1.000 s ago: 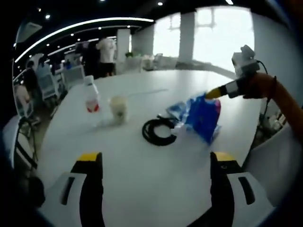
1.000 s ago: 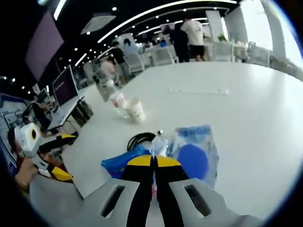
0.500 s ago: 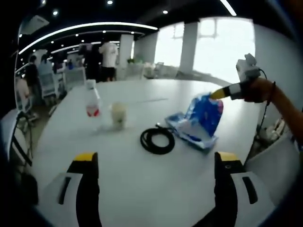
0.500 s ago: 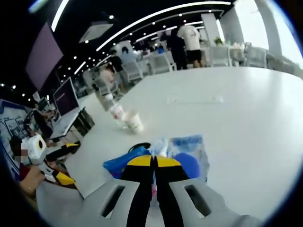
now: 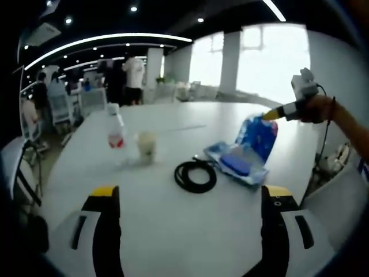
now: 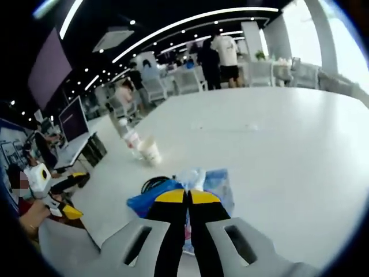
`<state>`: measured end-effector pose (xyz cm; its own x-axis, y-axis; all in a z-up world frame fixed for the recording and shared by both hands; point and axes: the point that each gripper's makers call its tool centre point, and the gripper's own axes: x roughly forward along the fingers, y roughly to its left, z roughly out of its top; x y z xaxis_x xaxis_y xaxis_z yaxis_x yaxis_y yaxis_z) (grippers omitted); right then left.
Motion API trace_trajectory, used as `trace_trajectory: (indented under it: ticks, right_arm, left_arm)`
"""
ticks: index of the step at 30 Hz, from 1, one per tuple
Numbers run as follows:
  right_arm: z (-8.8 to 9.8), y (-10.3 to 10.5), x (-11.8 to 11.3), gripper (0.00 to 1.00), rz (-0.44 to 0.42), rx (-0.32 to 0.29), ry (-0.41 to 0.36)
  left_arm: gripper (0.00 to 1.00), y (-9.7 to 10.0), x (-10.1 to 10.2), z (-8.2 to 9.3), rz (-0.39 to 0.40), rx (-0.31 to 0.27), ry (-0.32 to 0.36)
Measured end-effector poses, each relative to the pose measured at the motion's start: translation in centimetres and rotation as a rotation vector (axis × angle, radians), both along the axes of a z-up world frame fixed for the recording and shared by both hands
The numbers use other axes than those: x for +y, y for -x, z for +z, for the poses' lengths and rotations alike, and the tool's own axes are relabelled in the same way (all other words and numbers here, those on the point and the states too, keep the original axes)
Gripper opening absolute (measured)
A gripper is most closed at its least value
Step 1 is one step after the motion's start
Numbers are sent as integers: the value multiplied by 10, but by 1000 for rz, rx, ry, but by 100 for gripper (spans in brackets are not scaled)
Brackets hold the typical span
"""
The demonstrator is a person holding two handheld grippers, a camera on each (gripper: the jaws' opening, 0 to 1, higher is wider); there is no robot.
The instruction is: Arrange the tabletop items into an orderly group along one side of the table until the central work area is clear of visible clutter.
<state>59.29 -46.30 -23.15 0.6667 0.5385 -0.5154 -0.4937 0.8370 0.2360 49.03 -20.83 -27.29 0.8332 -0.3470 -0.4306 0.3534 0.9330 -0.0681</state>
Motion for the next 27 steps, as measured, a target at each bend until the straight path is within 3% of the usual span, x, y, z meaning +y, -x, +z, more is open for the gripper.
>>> trace_trajectory:
  ticks: [12, 22, 24, 27]
  right_arm:
    - [14, -27, -30, 1, -48, -72, -34]
    - [9, -56, -56, 1, -110, -107, -45]
    - [7, -64, -63, 1, -129, -124, -19]
    - [2, -73, -68, 1, -142, -127, -23]
  left_arm:
    - [99, -1, 0, -1, 6, -3, -1]
    - [99, -3, -2, -4, -3, -8, 3]
    - [99, -3, -3, -5, -8, -3, 7]
    - [99, -4, -5, -5, -21, -15, -21]
